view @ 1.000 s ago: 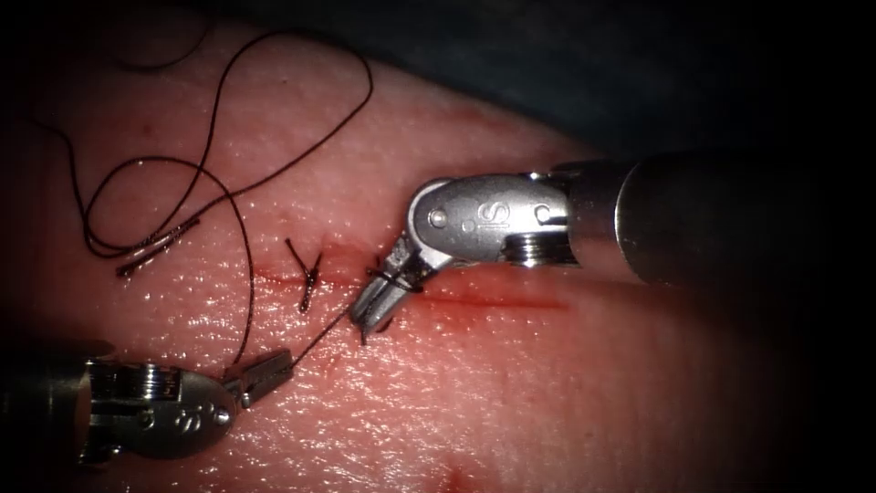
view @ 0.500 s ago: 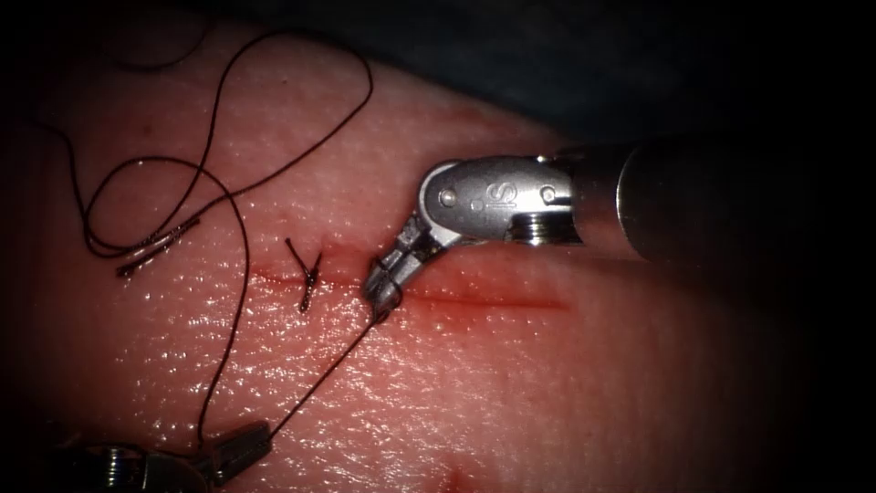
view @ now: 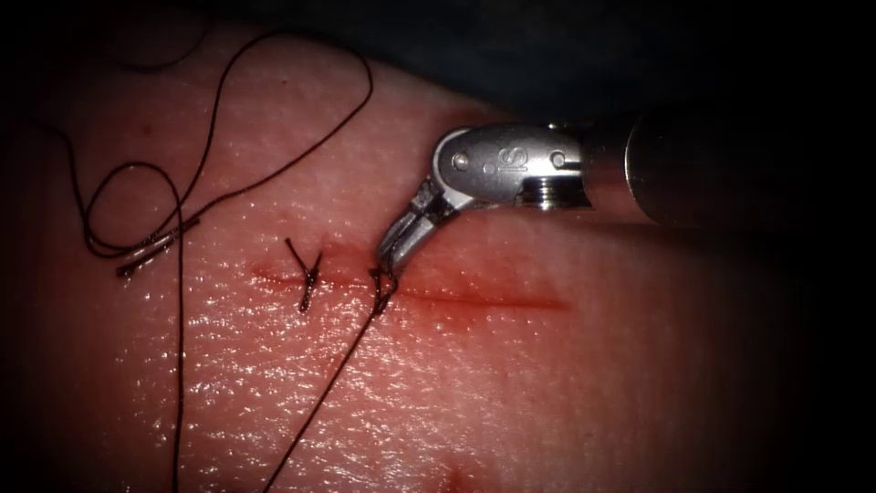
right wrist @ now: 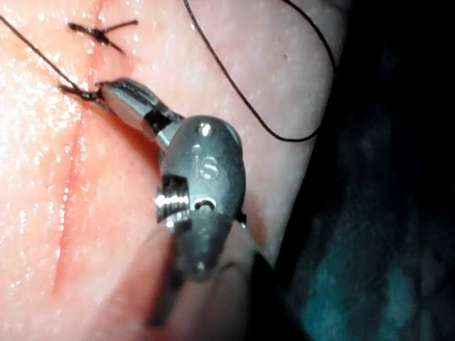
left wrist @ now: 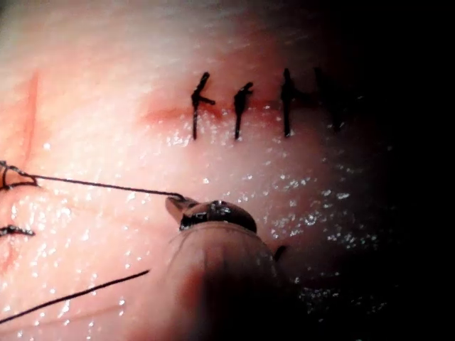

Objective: Wound Closure
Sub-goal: Tension the knot by pulling up with the right tool and down with the left.

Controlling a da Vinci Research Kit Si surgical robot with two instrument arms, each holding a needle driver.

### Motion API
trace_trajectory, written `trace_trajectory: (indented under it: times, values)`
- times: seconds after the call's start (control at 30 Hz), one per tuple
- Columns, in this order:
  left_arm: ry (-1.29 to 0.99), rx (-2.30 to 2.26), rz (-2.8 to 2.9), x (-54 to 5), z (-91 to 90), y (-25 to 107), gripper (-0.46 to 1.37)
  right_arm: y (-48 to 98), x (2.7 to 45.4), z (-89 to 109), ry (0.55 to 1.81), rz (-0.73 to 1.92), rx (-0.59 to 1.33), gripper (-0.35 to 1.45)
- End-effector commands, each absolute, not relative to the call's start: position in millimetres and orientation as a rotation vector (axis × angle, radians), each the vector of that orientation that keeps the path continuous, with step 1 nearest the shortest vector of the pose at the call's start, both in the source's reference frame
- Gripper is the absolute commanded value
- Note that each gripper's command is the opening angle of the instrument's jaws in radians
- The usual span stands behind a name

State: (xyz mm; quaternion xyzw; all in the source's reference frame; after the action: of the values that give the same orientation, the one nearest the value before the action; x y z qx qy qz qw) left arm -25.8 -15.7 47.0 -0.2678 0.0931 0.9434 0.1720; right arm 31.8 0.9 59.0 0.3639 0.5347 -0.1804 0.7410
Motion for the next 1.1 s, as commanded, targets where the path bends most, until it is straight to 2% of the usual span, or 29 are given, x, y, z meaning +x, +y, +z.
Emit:
trace_trajectory:
  times: [0.03,0.6,0.87,1.1]
  values:
    - [0.262,-0.762,2.677,-25.8,46.9,-15.8,-0.35,0.8,31.8,58.9,1.172,-0.388,0.792,-0.35]
    - [0.255,-0.775,2.691,-26.0,45.8,-18.3,-0.35,2.5,31.7,60.6,1.144,-0.275,0.698,-0.35]
    - [0.259,-0.777,2.711,-25.1,46.3,-20.3,-0.35,3.7,31.5,62.3,1.167,-0.200,0.592,-0.35]
    - [0.243,-0.766,2.721,-23.9,47.3,-22.5,-0.35,3.5,31.5,62.3,1.179,-0.183,0.573,-0.35]
